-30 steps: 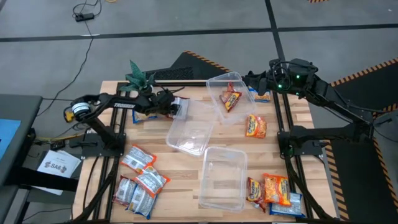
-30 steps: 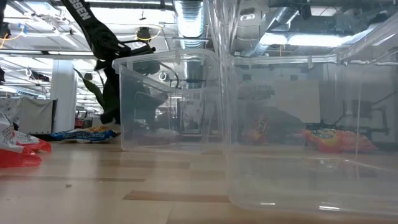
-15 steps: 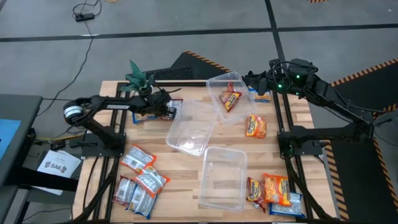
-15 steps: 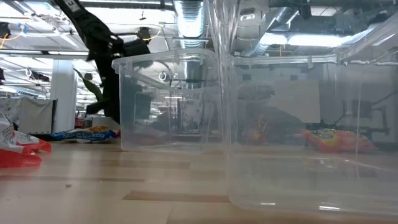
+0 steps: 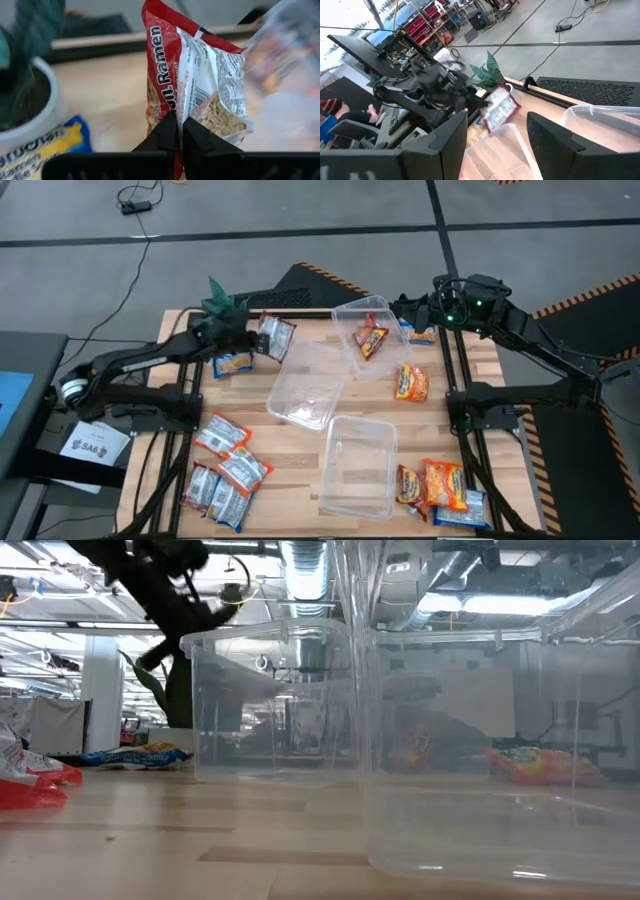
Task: Sort Maruchan noodles
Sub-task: Put the red noodle pack into the top transparent bin
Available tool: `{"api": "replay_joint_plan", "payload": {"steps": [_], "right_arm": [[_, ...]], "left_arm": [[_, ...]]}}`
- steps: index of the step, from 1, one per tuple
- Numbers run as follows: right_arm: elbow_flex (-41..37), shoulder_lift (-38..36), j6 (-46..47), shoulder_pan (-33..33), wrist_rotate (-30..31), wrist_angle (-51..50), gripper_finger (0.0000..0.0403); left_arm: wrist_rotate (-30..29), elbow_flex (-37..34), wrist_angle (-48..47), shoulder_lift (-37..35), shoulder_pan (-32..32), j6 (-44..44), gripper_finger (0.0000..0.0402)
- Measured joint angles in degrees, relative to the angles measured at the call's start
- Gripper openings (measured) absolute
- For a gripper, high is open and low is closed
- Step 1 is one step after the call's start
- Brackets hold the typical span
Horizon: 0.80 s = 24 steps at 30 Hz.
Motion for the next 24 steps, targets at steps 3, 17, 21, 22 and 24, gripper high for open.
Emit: {"api": "replay_joint_plan", "payload": {"steps": [3, 17, 21, 22, 24], "right_arm": [[0.0, 0.0, 0.0, 0.0, 0.0, 0.0, 0.0226], [0.0, 0.0, 0.0, -0.1, 0.3, 0.4, 0.0226], [0.0, 0.0, 0.0, -0.1, 0.3, 1.9, 0.0226], [0.0, 0.0, 0.0, -0.1, 0.3, 2.2, 0.0226], [0.0, 0.0, 0.0, -0.1, 0.3, 2.6, 0.0226]], "left_arm": [[-0.6, 0.4, 2.9, -3.9, -0.6, -0.4, 0.0001], [-2.5, 26.8, 4.4, 10.2, -3.0, 14.2, 0.0000], [0.8, 34.1, 4.6, 19.9, -3.9, 16.4, 0.0000], [1.4, 35.8, 5.0, 22.3, -4.3, 17.1, 0.0000], [2.5, 38.9, 6.4, 26.9, -5.0, 18.2, 0.0000]]}}
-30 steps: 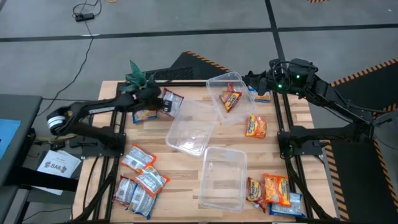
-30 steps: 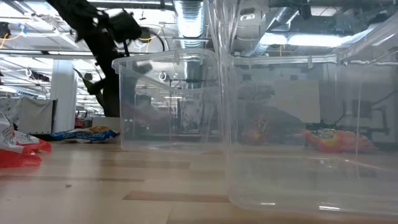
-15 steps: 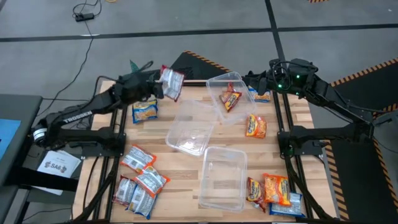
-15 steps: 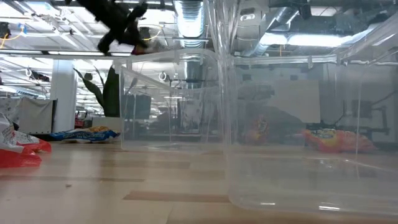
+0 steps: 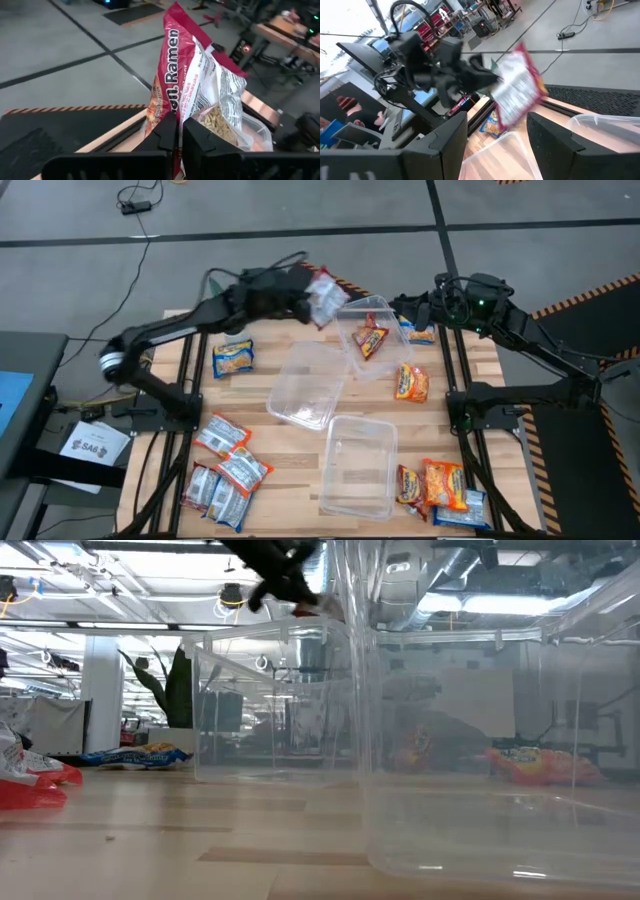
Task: Sort Maruchan noodles
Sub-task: Put the red noodle pack into the top transparent bin, then put the orange noodle pack into the middle transparent bin
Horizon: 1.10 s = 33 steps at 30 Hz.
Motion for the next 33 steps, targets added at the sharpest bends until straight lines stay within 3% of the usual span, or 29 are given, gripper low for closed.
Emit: {"api": "replay_joint_plan", "payload": {"steps": [9, 17, 21, 27, 33], "right_arm": [[0.0, 0.0, 0.0, 0.0, 0.1, 0.7, 0.0226], [0.0, 0.0, 0.0, 0.0, 0.1, 0.7, 0.0226], [0.0, 0.0, 0.0, 0.0, 0.1, 0.6, 0.0226], [0.0, 0.0, 0.0, 0.0, 0.1, 0.5, 0.0226], [0.0, 0.0, 0.0, 0.0, 0.1, 0.4, 0.0226]], "left_arm": [[5.2, 13.7, 4.6, 18.0, -2.7, 2.2, 0.0000], [5.6, 18.9, 4.7, 24.9, -3.1, 1.5, 0.0010], [5.4, 18.9, 4.5, 25.0, -3.0, 1.5, 0.0050], [5.6, 18.9, 4.7, 25.0, -3.1, 0.3, 0.0142], [12.1, 18.9, 2.9, 23.2, -2.4, -0.9, 0.0212]]}}
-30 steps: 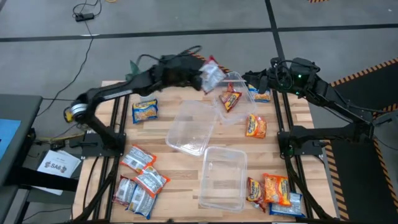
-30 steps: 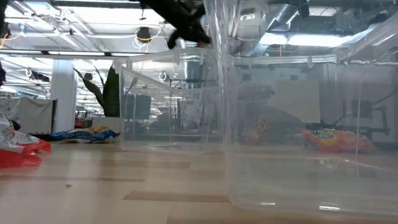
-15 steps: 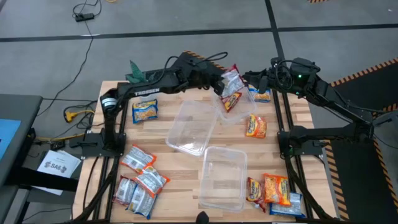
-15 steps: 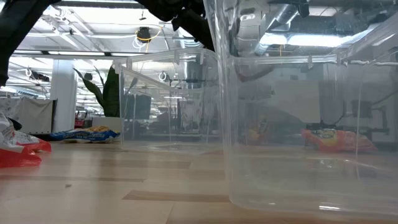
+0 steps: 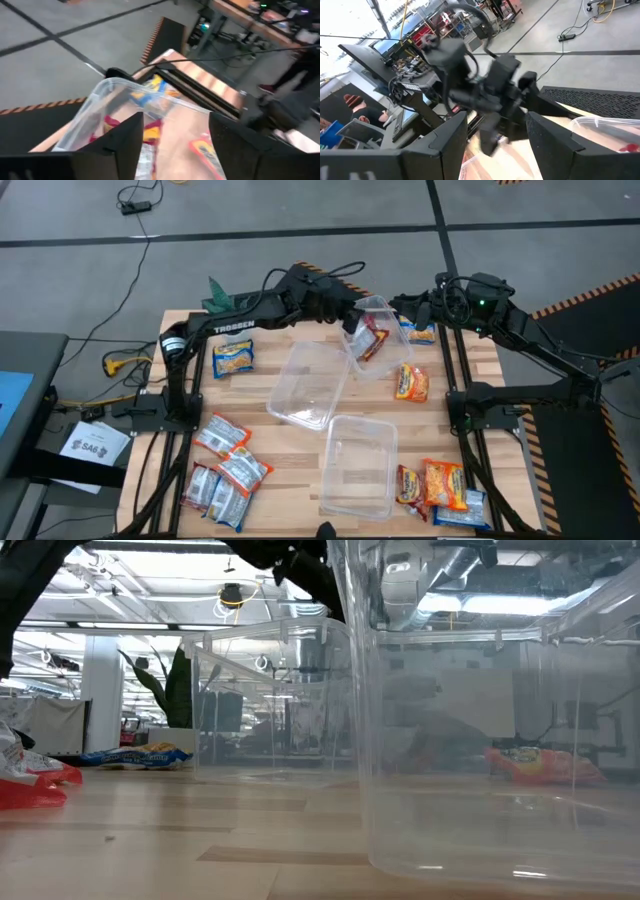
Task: Sort Maruchan noodles
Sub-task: Put the orange noodle pack into the middle transparent bin
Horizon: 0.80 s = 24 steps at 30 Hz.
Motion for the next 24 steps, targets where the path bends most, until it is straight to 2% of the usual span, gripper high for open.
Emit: {"api": "replay_joint_plan", "payload": {"steps": [6, 9, 12, 16, 20, 24], "right_arm": [[0.0, 0.0, -0.3, 0.0, 0.0, -0.3, 0.0226], [0.0, 0.0, -0.4, 0.0, 0.0, -1.2, 0.0226], [0.0, 0.0, -0.5, 0.0, 0.0, -2.6, 0.0226], [0.0, 0.0, -0.5, 0.0, -0.1, -4.1, 0.0226], [0.0, 0.0, -0.5, 0.0, -0.2, -4.1, 0.0226], [0.0, 0.0, -0.5, 0.0, -0.2, -4.5, 0.0226]], "left_arm": [[6.9, 0.0, -5.2, -8.7, 2.9, 3.5, 0.0224], [7.4, -0.2, -8.4, -14.6, 3.4, 6.8, 0.0219], [8.8, -3.7, -8.8, -21.8, 3.3, 9.1, 0.0213], [9.0, -14.7, -3.9, -32.8, 1.5, 9.5, 0.0206], [7.9, -31.8, 9.4, -45.1, -0.9, 5.2, 0.0204], [3.9, -47.2, 21.0, -55.6, -2.4, 0.3, 0.0203]]}}
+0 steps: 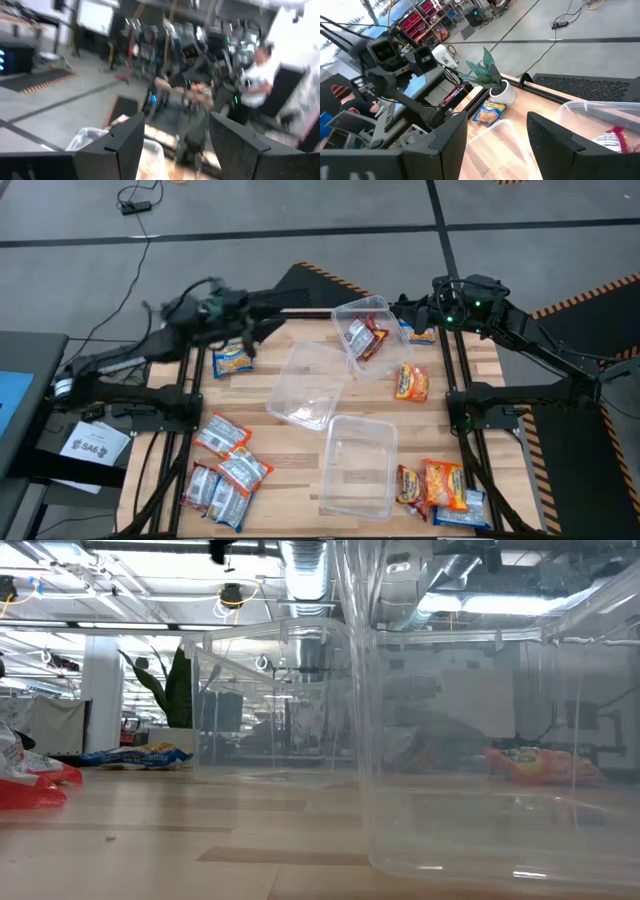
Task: Sort Maruchan noodles
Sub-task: Put the orange noodle pack into the middle transparent bin
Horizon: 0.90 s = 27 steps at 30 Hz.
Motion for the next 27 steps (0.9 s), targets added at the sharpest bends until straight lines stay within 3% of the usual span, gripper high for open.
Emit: {"api": "replay_joint_plan", "payload": {"steps": [6, 10, 13, 15, 17, 21, 23, 27], "right_arm": [[0.0, 0.0, 1.1, -0.1, -1.7, -0.7, 0.0226], [0.0, -0.6, 6.9, -1.0, -12.7, -6.1, 0.0226], [0.0, -2.4, 8.7, -0.2, -21.8, -15.4, 0.0226], [0.0, -2.9, 9.4, 2.7, -23.7, -24.8, 0.0226], [0.0, -2.7, 10.8, 6.9, -21.7, -34.3, 0.0226], [-1.2, -2.8, 17.6, 14.9, -7.3, -49.6, 0.0226], [-4.0, -2.8, 23.2, 18.2, -1.9, -52.7, 0.0226], [-12.0, -2.7, 29.8, 21.4, 2.9, -49.9, 0.0226]], "left_arm": [[-7.1, -10.3, 10.3, -9.3, -0.3, -3.1, 0.0203], [-7.5, -10.4, 9.1, -11.1, -0.3, -3.1, 0.0203], [-7.5, -10.4, 9.2, -11.3, -0.3, -3.1, 0.0203], [-7.5, -10.4, 9.0, -11.2, -0.3, -3.1, 0.0203], [-7.5, -10.4, 8.3, -11.2, -0.3, -3.1, 0.0203], [-7.6, -10.4, 7.2, -11.2, -0.3, -3.1, 0.0203], [-7.9, -10.4, 7.1, -11.2, -0.3, -3.1, 0.0203], [-8.0, -10.4, 7.1, -11.2, -0.3, -3.1, 0.0203]]}}
